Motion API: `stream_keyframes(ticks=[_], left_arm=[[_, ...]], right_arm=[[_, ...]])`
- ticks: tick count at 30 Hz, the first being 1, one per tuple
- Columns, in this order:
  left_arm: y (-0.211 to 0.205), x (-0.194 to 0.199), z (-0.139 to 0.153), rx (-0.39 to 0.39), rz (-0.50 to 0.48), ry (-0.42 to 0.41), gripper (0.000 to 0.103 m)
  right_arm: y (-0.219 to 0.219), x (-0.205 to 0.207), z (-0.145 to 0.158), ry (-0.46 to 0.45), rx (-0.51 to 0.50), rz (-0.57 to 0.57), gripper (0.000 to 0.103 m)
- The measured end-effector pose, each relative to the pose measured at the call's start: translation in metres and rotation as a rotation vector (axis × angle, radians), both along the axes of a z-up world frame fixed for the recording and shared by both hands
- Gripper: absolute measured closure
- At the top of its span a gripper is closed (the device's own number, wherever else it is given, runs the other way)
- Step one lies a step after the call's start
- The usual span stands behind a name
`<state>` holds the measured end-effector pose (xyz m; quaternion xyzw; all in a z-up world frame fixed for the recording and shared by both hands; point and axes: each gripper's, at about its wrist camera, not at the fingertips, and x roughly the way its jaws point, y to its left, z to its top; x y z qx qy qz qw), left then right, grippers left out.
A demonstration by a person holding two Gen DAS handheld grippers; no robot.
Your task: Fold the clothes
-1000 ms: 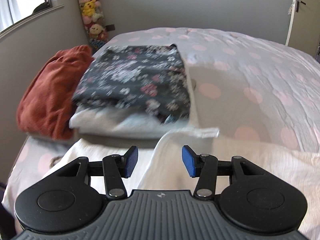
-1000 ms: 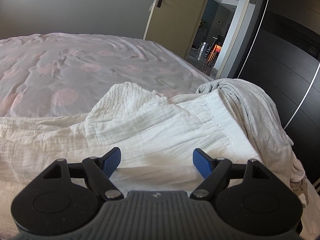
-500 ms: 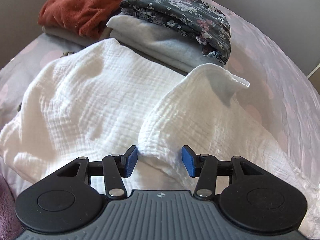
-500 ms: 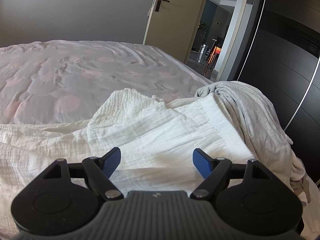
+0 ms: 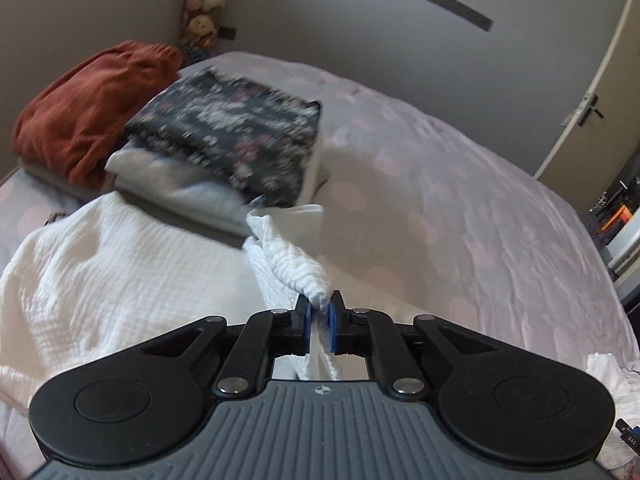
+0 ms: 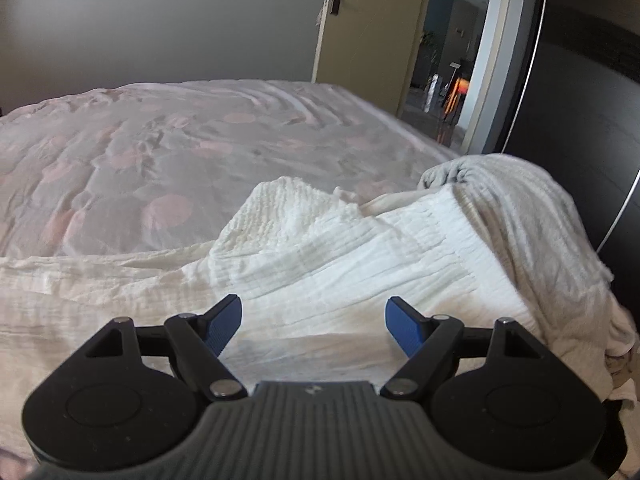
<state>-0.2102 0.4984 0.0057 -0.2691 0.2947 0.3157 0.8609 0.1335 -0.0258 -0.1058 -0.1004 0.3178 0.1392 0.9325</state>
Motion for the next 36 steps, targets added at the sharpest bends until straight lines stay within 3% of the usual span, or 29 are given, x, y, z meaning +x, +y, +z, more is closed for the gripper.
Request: stream_keyframes(ticks=[4,6,11,16,24,27,31,36], left_arm=[[-0.034,0.036,0.023,0.047,-0.113,-0.061,0.097],[-0.053,0.055,0.028,0.064,-0.179,-0.075,0.097],[-0.105,0.102,0.019,0.082,-0.344,-0.067,0.097],[-0.155,0.143,-0.027,0.027,-0.479,0.012,0.097],[-0.219,0.164,-0.132,-0.032,-0.591,0.25,0.097],[-0.229,0.157,-0.152,-0.014,-0.597,0.309,0.097],[-0.23,0.152,-0.155,-0.026,-0.581,0.309,0.096],[-0.228,0.152,-0.156,-0.051,-0.562,0.3,0.096]], right_arm=[[0.006,-0.007,0.011,0.09,0.1,0.085,0.025],[0.012,-0.009,0.006,0.111,0.121,0.101,0.045],[0.019,-0.011,-0.011,0.161,0.172,0.116,0.047],[0.013,-0.007,-0.018,0.201,0.234,0.115,0.047],[0.004,0.005,-0.025,0.285,0.3,0.107,0.051],[0.012,0.012,-0.022,0.315,0.279,0.182,0.051],[0.036,0.028,-0.012,0.303,0.188,0.353,0.052],[0.08,0.058,-0.005,0.243,0.013,0.572,0.066]])
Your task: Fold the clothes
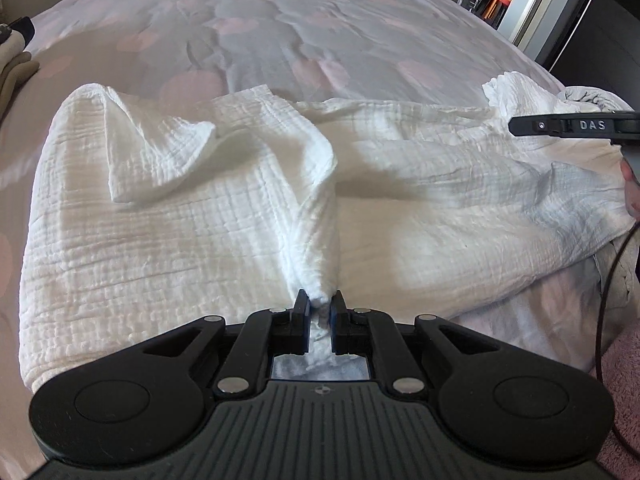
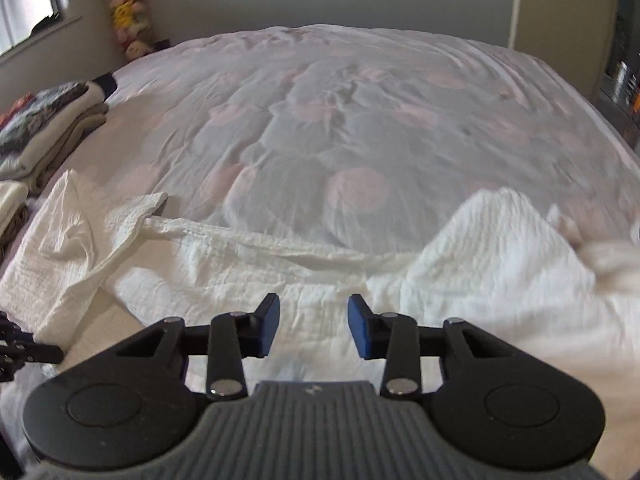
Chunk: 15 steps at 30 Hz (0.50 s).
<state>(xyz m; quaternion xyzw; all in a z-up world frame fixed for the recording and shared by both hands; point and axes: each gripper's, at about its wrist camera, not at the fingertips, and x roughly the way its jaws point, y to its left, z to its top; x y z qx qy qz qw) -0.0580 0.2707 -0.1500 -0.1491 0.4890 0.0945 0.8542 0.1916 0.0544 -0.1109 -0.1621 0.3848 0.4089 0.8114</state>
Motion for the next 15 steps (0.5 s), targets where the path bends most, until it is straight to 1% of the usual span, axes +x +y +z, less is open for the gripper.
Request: stream_keyframes(ticks=[5,7,8,9,10,12,15], left_arm=[[0.003,-0.001,-0.002,-0.025,0.013,0.001,0.096],[0.005,0.0,-0.002,-0.034,0.018,0.004,0.096],[0.005,0.001,-0.002,-0.039,0.021,0.004,0.096],[0.006,0.001,-0.001,-0.042,0.021,0.001,0.096],[0.006,0.0,0.0,-0.042,0.02,-0.003,0.096],[0.005,-0.003,0.004,-0.029,0.007,-0.024,0.096],[0.003,-0.008,0.013,-0.018,-0.008,-0.08,0.096]], right_arm=[[0.042,0.023,-0.017,-0.029,-0.133,0.157,0.068],[0.052,0.029,-0.027,-0.03,-0.17,0.191,0.068],[0.056,0.032,-0.033,-0.016,-0.188,0.204,0.074],[0.058,0.035,-0.038,0.005,-0.201,0.215,0.09],[0.059,0.035,-0.04,0.01,-0.207,0.213,0.095],[0.059,0.036,-0.041,0.013,-0.199,0.207,0.1],[0.057,0.041,-0.028,-0.033,-0.151,0.158,0.1]])
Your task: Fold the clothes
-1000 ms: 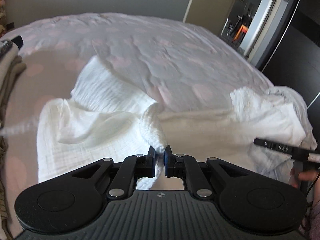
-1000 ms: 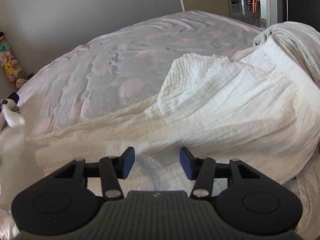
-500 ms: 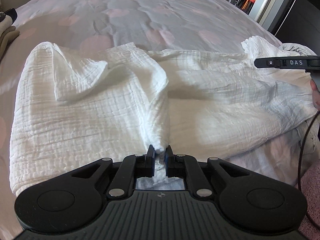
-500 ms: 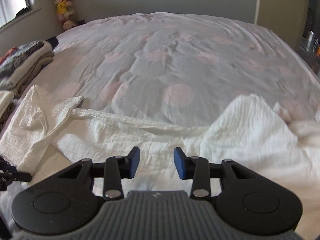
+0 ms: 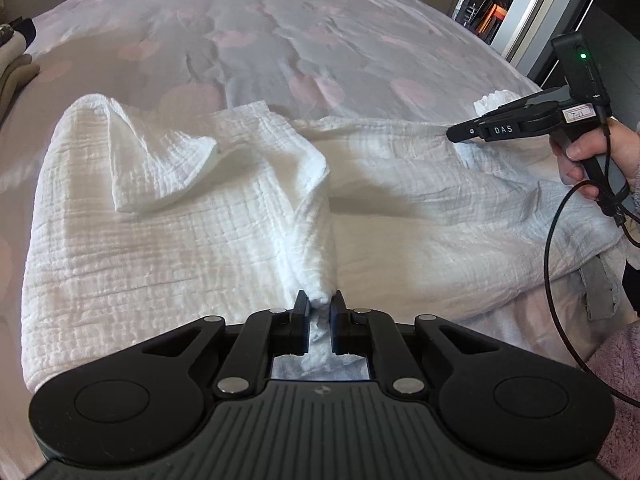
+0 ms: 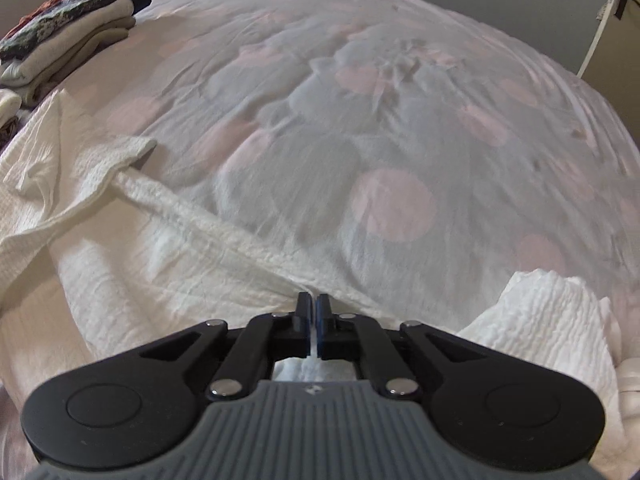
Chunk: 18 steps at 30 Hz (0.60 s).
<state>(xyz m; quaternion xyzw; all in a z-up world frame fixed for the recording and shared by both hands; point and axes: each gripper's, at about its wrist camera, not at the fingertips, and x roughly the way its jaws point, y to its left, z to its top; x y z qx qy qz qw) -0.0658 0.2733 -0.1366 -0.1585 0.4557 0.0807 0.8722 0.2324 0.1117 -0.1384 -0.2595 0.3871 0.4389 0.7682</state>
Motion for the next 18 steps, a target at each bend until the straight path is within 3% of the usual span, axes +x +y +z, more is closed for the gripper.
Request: stream_keyframes(ticks=[3,8,11,14,18], left_arm=[[-0.001,-0.003,0.005,-0.015,-0.029,-0.034,0.096],[-0.002,0.001,-0.009,-0.021,-0.015,0.015,0.096],[-0.003,0.001,-0.011,-0.018,-0.004,0.007,0.096],[-0.006,-0.001,-0.011,-0.016,-0.009,-0.013,0.093],[-0.012,-0.004,-0.011,-0.034,-0.037,-0.022,0.085]], right_arm=[[0.003,0.012,0.01,-0.048,0.027,-0.068,0.101],[0.009,0.02,0.001,-0.009,-0.002,-0.111,0.1],[0.003,0.014,0.002,-0.011,0.005,-0.138,0.094],[-0.01,-0.007,0.021,-0.037,0.05,-0.173,0.088],[-0.018,-0.054,0.04,0.04,0.131,-0.157,0.082]])
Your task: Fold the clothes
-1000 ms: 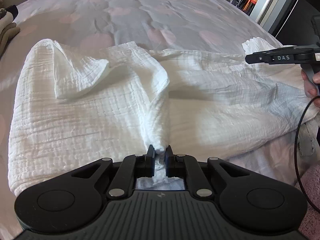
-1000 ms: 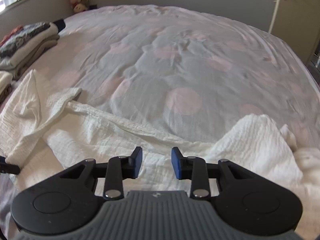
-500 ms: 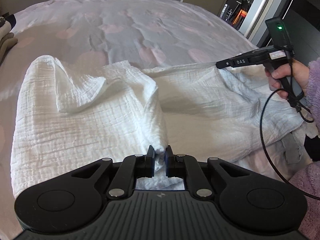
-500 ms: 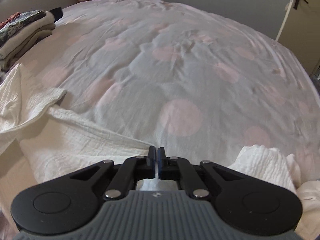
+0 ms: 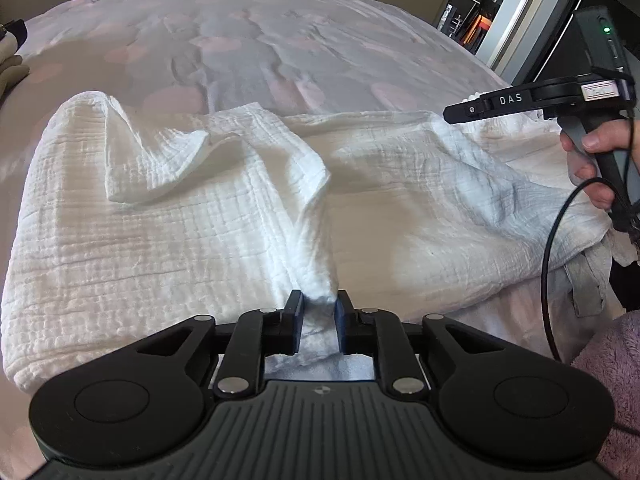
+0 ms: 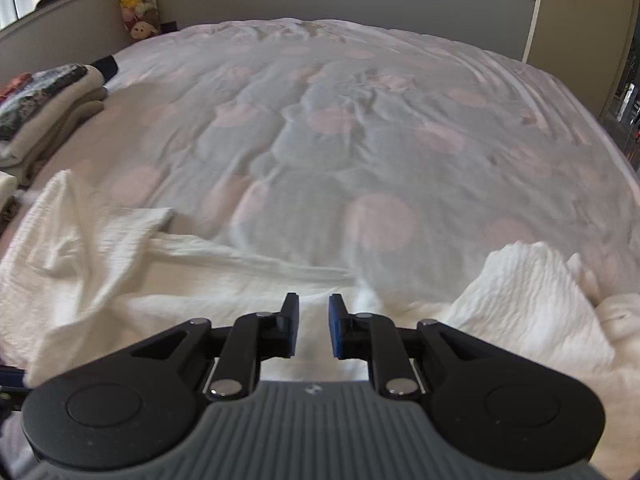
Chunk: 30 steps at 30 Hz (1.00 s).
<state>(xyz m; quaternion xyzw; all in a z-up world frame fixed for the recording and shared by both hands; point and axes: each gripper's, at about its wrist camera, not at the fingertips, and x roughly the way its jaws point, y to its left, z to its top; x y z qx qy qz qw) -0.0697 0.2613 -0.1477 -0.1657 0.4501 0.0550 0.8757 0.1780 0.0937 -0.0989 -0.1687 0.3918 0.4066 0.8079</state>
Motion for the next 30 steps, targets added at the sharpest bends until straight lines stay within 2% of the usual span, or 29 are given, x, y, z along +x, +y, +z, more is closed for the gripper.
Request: stream_keyframes(ticks=[4,7,11,14,18,22,30], left_arm=[[-0.004,-0.009,0.01,-0.007,-0.021,-0.024,0.074],[0.003,-0.019,0.02,0.008,0.003,-0.048,0.069],[0.024,-0.035,0.031,0.118,0.076,-0.032,0.067],[0.045,-0.052,0.033,0.21,0.14,0.006,0.066],[0.074,-0.081,0.03,0.27,0.216,0.042,0.063],[0.097,-0.11,0.024,0.278,0.244,0.068,0.062],[0.105,-0.124,0.0,0.194,0.192,0.048,0.057]], right_arm=[[0.01,-0.054,0.004,0.048,0.064,0.075,0.082],[0.031,-0.085,0.0,0.037,0.07,0.16,0.082],[0.068,-0.113,-0.006,-0.011,0.042,0.282,0.08],[0.093,-0.13,-0.008,-0.09,0.015,0.371,0.071],[0.12,-0.153,-0.012,-0.19,-0.018,0.488,0.066],[0.143,-0.169,-0.018,-0.238,-0.038,0.583,0.065],[0.179,-0.181,-0.038,-0.258,-0.072,0.648,0.055]])
